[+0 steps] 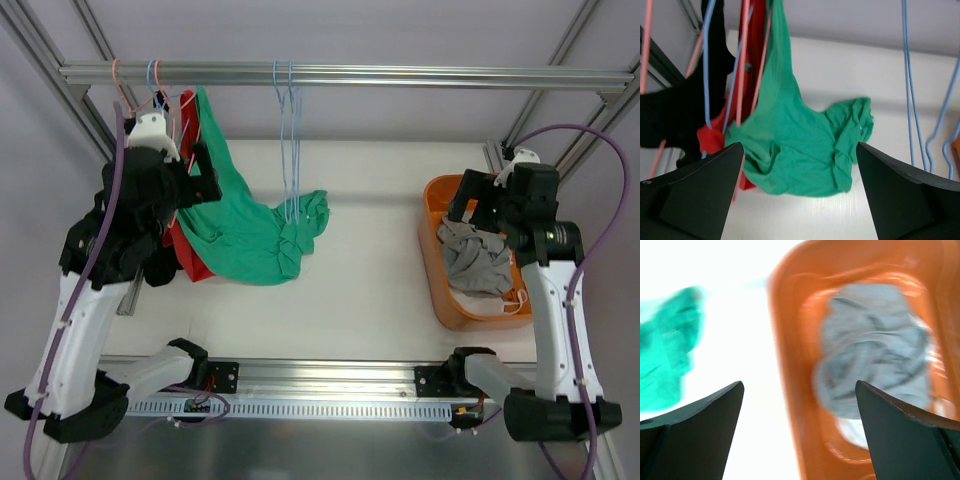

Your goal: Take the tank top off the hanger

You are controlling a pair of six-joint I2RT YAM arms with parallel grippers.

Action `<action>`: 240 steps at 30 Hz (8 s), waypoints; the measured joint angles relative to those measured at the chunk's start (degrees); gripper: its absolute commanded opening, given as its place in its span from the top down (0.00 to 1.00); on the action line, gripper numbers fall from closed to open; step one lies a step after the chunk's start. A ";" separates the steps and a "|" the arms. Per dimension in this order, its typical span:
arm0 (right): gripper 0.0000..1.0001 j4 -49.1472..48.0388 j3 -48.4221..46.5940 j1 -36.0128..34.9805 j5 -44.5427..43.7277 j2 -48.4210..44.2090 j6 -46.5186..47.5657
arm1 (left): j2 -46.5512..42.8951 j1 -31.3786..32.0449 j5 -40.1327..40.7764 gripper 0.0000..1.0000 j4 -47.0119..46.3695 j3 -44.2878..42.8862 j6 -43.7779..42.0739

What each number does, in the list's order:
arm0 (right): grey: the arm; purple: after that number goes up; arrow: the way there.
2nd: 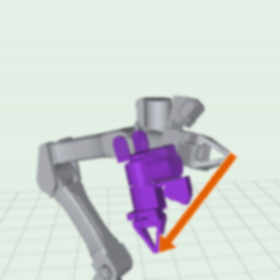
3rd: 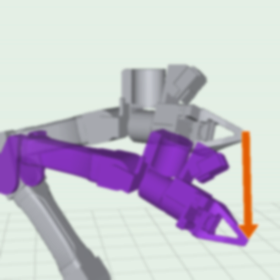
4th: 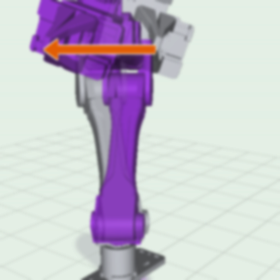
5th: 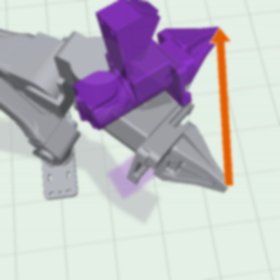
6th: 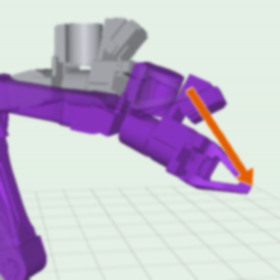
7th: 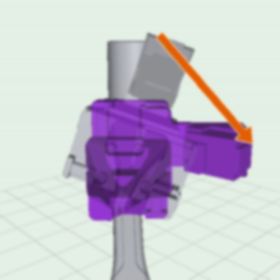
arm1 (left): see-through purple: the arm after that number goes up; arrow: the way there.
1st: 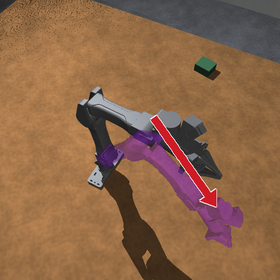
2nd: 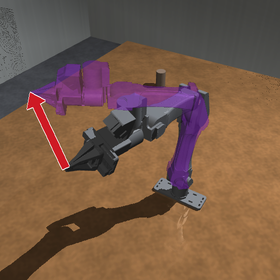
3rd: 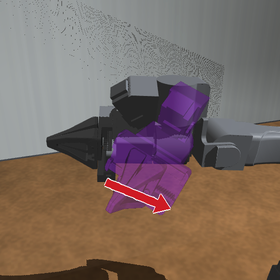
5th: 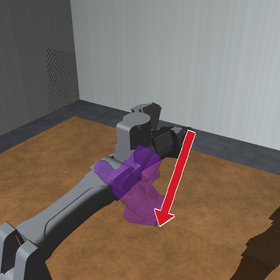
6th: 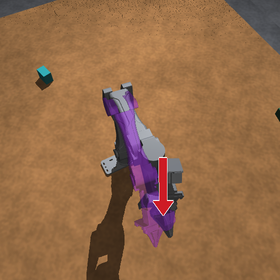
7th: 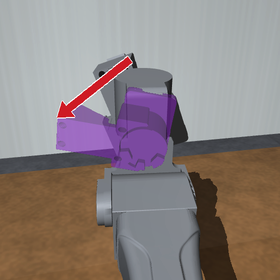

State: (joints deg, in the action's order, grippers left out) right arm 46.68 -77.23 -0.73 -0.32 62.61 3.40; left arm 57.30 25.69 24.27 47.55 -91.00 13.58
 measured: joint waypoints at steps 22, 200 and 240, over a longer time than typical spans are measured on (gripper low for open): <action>0.02 -4.92 9.75 -8.68 21.20 -11.30 -1.46 | 26.91 -21.49 -20.79 0.54 5.79 -23.61 -10.23; 0.01 -16.70 21.14 -45.48 5.18 -9.90 -9.16 | -13.77 37.62 -0.09 1.00 -38.80 8.55 -7.74; 0.01 -17.70 20.68 -43.89 -4.02 -12.04 -7.06 | 32.24 -5.33 -38.16 1.00 -2.36 -26.91 7.23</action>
State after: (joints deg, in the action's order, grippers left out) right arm 28.97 -56.55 -44.62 -4.34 50.57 -3.66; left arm 89.54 20.36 -13.89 45.19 -117.91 20.82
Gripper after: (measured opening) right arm 0.993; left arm 0.028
